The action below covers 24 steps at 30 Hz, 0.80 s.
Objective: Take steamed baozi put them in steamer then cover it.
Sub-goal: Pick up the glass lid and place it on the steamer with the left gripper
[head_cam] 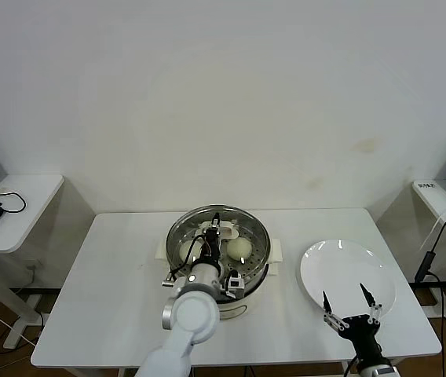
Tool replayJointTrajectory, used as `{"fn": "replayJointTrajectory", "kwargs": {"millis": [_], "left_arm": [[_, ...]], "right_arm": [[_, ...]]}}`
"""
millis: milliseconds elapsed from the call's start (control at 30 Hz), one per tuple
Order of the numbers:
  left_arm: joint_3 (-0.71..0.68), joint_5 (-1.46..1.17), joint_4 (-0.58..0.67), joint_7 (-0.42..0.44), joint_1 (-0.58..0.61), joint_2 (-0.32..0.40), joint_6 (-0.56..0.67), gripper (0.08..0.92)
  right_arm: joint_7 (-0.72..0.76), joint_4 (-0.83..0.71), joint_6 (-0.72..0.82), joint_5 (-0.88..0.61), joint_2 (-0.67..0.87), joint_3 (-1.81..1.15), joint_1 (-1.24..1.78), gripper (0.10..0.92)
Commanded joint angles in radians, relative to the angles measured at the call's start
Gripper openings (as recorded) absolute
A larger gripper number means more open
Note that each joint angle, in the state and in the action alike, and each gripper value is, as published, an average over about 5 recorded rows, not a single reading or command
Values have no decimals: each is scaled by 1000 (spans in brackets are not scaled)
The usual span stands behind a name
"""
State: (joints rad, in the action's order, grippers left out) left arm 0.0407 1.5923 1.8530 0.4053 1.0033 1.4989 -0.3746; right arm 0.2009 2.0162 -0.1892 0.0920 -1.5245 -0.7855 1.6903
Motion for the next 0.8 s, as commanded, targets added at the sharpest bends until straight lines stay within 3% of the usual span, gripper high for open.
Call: {"fn": "replayJointTrajectory", "kwargs": {"millis": [33,567,800], "left_arm": [[7,10,-15,1,12,17,0,134],[13,9,-10,-22,26,32,4,150],[14,8,29,-29,47,29,4,330]], "right_arm": [[1,-1,-1,3,2,4,1,823],[3,-2,0,7,6,15,1,823],[4,1,0,10,7,18,3,823]]}}
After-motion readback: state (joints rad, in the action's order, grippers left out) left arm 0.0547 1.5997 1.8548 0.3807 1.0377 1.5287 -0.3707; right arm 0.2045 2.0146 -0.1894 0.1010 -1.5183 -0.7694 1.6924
